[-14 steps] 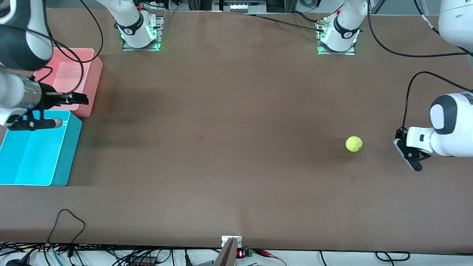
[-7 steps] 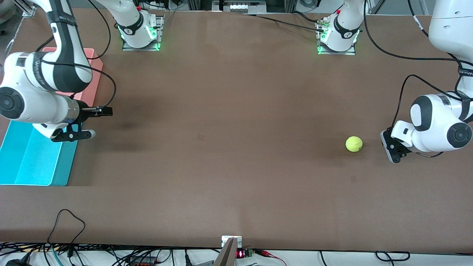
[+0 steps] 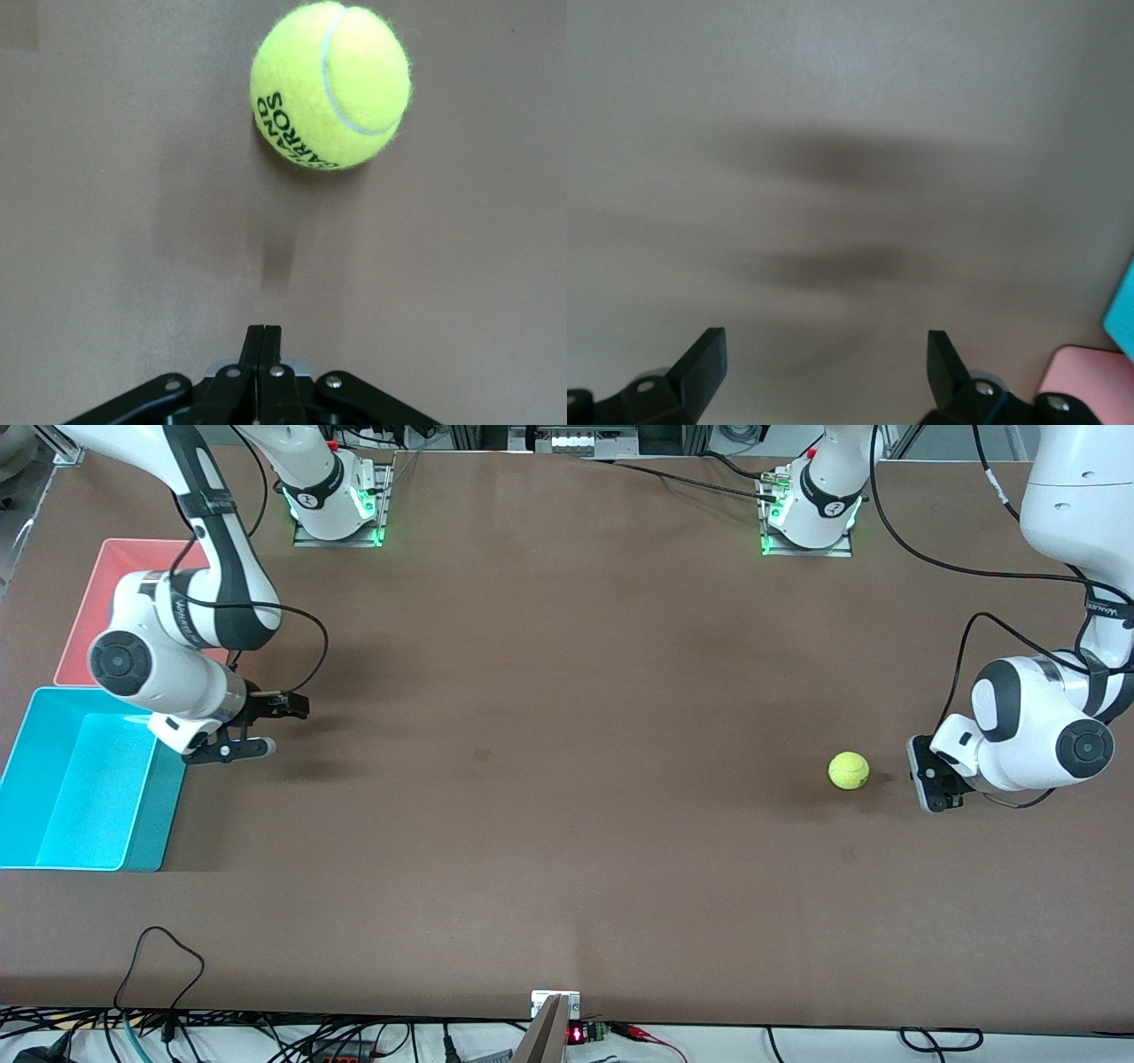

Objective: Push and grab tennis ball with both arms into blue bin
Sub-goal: 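Push the tennis ball with the left gripper toward the right arm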

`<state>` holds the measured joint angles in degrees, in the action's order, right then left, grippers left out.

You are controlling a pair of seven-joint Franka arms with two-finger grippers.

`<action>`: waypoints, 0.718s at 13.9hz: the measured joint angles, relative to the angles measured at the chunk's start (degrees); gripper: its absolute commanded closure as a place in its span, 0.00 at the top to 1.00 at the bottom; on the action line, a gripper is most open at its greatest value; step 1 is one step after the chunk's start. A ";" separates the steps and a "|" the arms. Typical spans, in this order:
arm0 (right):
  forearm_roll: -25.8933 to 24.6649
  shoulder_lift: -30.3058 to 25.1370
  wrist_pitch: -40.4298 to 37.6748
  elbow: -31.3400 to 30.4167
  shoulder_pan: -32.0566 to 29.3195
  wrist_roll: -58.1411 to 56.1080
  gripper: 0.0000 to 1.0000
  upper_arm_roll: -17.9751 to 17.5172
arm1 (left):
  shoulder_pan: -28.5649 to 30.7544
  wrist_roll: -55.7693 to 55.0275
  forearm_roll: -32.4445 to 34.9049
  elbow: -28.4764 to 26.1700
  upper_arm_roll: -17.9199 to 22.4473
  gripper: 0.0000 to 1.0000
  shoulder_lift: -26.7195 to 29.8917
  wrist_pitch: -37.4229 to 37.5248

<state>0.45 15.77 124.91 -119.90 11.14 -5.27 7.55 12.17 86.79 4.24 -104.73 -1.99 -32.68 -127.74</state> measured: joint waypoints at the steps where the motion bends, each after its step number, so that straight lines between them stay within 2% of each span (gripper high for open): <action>1: 0.00 1.15 1.16 -0.23 0.10 0.00 1.00 0.00 | -0.05 0.10 0.00 0.00 -0.04 0.00 -0.19 -0.11; 7: 0.00 2.83 2.34 -0.15 0.12 0.00 1.00 0.01 | -0.12 0.26 0.00 -0.07 -0.56 0.00 -0.74 -0.53; 10: 0.00 2.82 2.34 -0.15 0.12 0.00 1.00 0.02 | -0.29 -0.31 0.00 -0.70 -5.18 0.00 -0.74 -0.53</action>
<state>0.45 18.59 127.25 -120.05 11.26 -5.27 7.57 11.89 86.48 4.23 -105.44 -7.18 -33.42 -128.27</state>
